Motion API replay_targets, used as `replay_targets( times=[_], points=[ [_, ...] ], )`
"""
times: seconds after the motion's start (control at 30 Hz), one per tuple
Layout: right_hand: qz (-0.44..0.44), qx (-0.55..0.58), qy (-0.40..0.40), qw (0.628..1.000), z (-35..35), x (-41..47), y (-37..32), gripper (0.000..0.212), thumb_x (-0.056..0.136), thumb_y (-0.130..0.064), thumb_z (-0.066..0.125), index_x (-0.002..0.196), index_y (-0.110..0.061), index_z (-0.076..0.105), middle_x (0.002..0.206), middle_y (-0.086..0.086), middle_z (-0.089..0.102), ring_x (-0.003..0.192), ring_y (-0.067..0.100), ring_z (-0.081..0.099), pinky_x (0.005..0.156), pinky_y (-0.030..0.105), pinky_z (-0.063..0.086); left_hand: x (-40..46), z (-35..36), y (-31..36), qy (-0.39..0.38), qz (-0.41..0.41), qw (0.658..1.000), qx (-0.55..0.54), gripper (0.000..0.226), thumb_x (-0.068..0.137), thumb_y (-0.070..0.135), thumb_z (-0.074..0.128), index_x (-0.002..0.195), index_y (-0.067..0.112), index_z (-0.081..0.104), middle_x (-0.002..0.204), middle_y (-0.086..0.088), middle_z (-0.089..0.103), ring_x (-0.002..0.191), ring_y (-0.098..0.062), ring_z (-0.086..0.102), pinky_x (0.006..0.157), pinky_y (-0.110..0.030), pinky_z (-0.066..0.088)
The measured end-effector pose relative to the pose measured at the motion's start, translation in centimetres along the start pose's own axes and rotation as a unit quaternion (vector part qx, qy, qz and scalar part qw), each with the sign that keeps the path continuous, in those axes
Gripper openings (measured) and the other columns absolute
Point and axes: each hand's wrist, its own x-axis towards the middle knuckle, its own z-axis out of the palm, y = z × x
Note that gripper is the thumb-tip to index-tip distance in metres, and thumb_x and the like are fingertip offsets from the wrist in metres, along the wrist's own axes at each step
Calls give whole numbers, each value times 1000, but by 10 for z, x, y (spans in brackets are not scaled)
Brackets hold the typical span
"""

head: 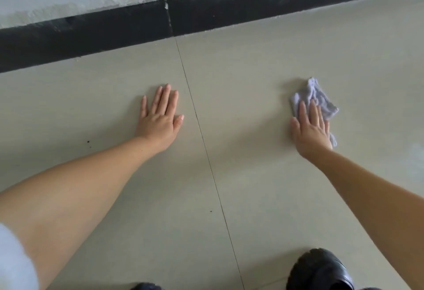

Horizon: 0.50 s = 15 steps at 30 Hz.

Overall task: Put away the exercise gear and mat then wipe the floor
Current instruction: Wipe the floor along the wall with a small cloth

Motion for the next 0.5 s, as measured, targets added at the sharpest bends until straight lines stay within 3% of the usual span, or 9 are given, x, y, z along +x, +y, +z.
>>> replay_targets(
  times=[0.07,0.13,0.23,0.3,0.37,0.43,0.5],
  points=[
    [59,31,-8,998,-4,-1,-13,58,102,-42,21,153,-22,5,161,8,-5,148,22,-6,119,43,-2,0,4,-1,6,1,1000,0,62,100,41,22,152,15,0,159,-4,-12,147,-19,-11,116,-48,-9],
    [34,16,5,999,19,-28,-45,63,98,-49,16,153,-20,6,160,10,-3,148,24,-6,118,46,-4,-1,6,-2,20,6,1000,-5,66,96,47,15,152,14,7,160,-6,-4,148,-21,-5,116,-48,-6],
    [-193,-43,20,980,74,-109,-96,65,94,-50,18,150,-19,22,159,8,14,147,26,10,116,50,4,-1,10,-4,48,11,999,-10,75,88,50,11,151,11,18,159,-9,10,147,-23,8,116,-50,1],
    [-364,-79,-16,928,93,-152,-112,58,95,-48,29,147,-23,30,157,3,21,145,23,20,112,50,14,-2,12,-4,68,14,998,-14,71,89,47,19,148,8,27,157,-12,20,145,-26,19,114,-53,8],
    [-471,-116,-73,872,91,-147,-104,54,97,-48,28,147,-28,28,156,-2,26,144,18,23,113,46,16,-2,14,-4,76,18,997,-18,68,90,45,23,147,8,30,156,-12,23,144,-26,22,114,-54,11],
    [-494,-140,-59,856,76,-109,-78,48,101,-44,21,145,-27,30,150,-1,39,140,19,29,113,44,18,-2,14,-4,81,19,996,-15,67,90,44,25,146,8,32,155,-12,25,143,-26,24,113,-54,13],
    [-410,-134,-1,902,51,-60,-46,51,102,-44,13,143,-22,34,144,8,47,136,24,30,110,42,18,-3,15,-4,83,20,996,-12,66,90,44,27,146,8,33,155,-12,27,143,-26,26,113,-54,14]
  ],
)
